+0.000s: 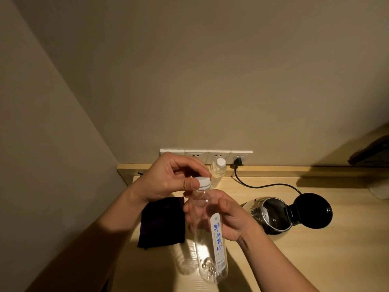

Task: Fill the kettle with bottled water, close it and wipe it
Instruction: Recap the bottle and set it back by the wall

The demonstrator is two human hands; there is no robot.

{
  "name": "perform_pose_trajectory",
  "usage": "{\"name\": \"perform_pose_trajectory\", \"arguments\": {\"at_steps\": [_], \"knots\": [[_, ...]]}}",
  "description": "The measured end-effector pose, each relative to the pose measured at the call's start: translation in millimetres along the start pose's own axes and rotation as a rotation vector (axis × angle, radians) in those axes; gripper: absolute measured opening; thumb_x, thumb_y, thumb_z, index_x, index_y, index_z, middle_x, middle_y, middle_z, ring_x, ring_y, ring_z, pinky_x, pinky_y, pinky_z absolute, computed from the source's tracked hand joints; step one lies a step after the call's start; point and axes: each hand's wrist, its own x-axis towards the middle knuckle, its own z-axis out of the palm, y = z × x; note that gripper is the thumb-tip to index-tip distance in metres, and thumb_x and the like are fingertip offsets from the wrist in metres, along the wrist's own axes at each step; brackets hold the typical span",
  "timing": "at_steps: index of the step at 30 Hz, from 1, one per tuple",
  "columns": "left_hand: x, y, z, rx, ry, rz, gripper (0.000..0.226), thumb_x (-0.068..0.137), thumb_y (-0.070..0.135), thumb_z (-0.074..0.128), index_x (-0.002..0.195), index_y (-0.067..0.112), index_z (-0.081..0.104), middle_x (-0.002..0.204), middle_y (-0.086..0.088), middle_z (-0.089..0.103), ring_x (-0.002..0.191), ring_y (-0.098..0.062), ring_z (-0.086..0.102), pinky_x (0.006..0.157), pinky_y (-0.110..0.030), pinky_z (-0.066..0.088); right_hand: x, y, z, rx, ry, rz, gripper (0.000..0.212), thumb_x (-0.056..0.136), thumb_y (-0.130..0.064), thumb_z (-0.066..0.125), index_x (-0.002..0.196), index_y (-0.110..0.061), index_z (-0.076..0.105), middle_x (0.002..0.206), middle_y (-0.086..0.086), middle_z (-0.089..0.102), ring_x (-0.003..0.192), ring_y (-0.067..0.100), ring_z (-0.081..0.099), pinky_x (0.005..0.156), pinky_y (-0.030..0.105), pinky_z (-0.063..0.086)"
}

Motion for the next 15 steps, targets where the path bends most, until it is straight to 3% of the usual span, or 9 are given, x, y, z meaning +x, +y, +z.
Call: {"name": "perform_pose_trajectory", "arguments": {"at_steps": [2,4,6,8,10,13,15], "knots": [[-2,-1,-9,0.112,0.058,-0.025,0.023,0.084,0.024,0.082,0.105,0.015,0.080,0.105,-0.006,0.076,0.098,-0.028,0.072,0.083,-0.038,0.059,1,1,-11,-0.079,0.158,-0.012,0.074,0.084,-0.042,0.082,0.137,0.003,0.058,0.129,0.026,0.067,0.117,0.036,0.069,0.103,0.045,0.051],[-3,-2,-21,0.292,0.146,-0.047,0.023,0.086,0.013,0.080,0.106,0.023,0.079,0.109,-0.002,0.076,0.103,-0.020,0.072,0.090,-0.029,0.057,3,0,-17,-0.258,0.462,-0.038,0.071,0.080,-0.053,0.082,0.135,-0.010,0.067,0.133,0.018,0.070,0.123,0.030,0.067,0.103,0.039,0.052],[-1,-6,-32,0.488,0.233,-0.068,0.031,0.088,0.008,0.078,0.106,0.033,0.076,0.108,0.006,0.075,0.105,-0.013,0.070,0.092,-0.022,0.053,5,7,-25,-0.558,0.782,-0.047,0.055,0.078,-0.065,0.077,0.119,-0.027,0.078,0.123,-0.006,0.076,0.119,0.013,0.069,0.090,0.021,0.053],[6,-12,-38,0.618,0.294,-0.080,0.031,0.089,0.009,0.076,0.107,0.034,0.074,0.107,0.013,0.072,0.102,-0.009,0.067,0.090,-0.019,0.051,6,21,-41,-0.708,1.029,-0.048,0.034,0.087,-0.059,0.071,0.108,-0.033,0.078,0.109,-0.016,0.079,0.110,0.011,0.070,0.079,0.014,0.051],[13,-21,-40,0.705,0.310,-0.092,0.029,0.091,0.010,0.074,0.111,0.031,0.074,0.111,0.017,0.068,0.103,-0.004,0.064,0.090,-0.015,0.049,11,34,-56,-0.493,1.112,-0.036,0.017,0.100,-0.037,0.065,0.103,-0.028,0.079,0.106,-0.005,0.080,0.102,0.016,0.071,0.077,0.023,0.056],[25,-41,-41,0.798,0.275,-0.094,0.025,0.094,0.007,0.070,0.116,0.019,0.074,0.116,0.010,0.067,0.106,0.001,0.060,0.093,-0.010,0.045,31,45,-67,0.172,1.044,-0.108,0.020,0.105,-0.010,0.055,0.118,-0.010,0.071,0.105,0.013,0.080,0.102,0.024,0.076,0.071,0.030,0.064],[32,-55,-42,0.812,0.264,-0.105,0.026,0.094,0.001,0.068,0.117,0.013,0.074,0.118,0.004,0.067,0.109,-0.001,0.059,0.095,-0.005,0.040,46,47,-72,0.424,1.008,-0.154,0.024,0.105,-0.002,0.050,0.124,-0.002,0.064,0.112,0.020,0.077,0.107,0.030,0.075,0.078,0.035,0.066]]}}
